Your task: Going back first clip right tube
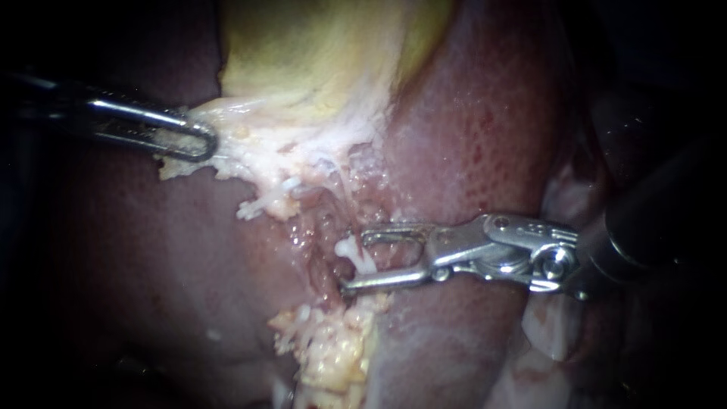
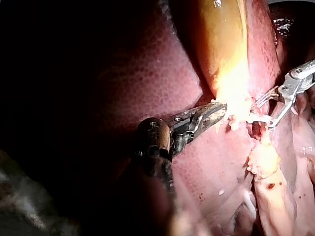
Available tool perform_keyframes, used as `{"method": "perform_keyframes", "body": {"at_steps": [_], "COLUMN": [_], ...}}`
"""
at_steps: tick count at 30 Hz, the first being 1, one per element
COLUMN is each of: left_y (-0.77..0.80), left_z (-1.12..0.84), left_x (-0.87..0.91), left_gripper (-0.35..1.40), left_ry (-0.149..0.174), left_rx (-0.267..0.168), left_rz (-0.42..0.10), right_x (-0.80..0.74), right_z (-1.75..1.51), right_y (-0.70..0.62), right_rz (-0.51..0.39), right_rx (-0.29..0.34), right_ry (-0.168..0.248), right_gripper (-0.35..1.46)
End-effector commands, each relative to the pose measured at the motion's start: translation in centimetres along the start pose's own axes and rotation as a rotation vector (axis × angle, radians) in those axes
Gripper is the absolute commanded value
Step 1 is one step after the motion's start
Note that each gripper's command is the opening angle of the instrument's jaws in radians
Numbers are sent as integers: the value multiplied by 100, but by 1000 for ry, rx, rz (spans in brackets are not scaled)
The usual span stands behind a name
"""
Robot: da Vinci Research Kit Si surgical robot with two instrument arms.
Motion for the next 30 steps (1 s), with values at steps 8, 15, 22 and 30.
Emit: {"method": "perform_keyframes", "body": {"at_steps": [8, 15, 22, 30], "left_y": [0, 0, 0, 0], "left_z": [-1, -1, -1, 1], "left_x": [0, 0, 0, 0], "left_gripper": [-35, -35, -35, -35], "left_ry": [0, 0, 0, 1], "left_rx": [-1, -1, -1, 0], "left_rz": [0, 0, 0, 0], "right_x": [2, 17, 30, 49], "right_z": [-31, -54, -73, -94], "right_y": [-8, -13, -17, -16], "right_rz": [-91, -157, -230, -280], "right_rx": [22, 32, 41, 45], "right_ry": [-4, -2, -1, 2], "right_gripper": [50, 50, 50, 50]}}
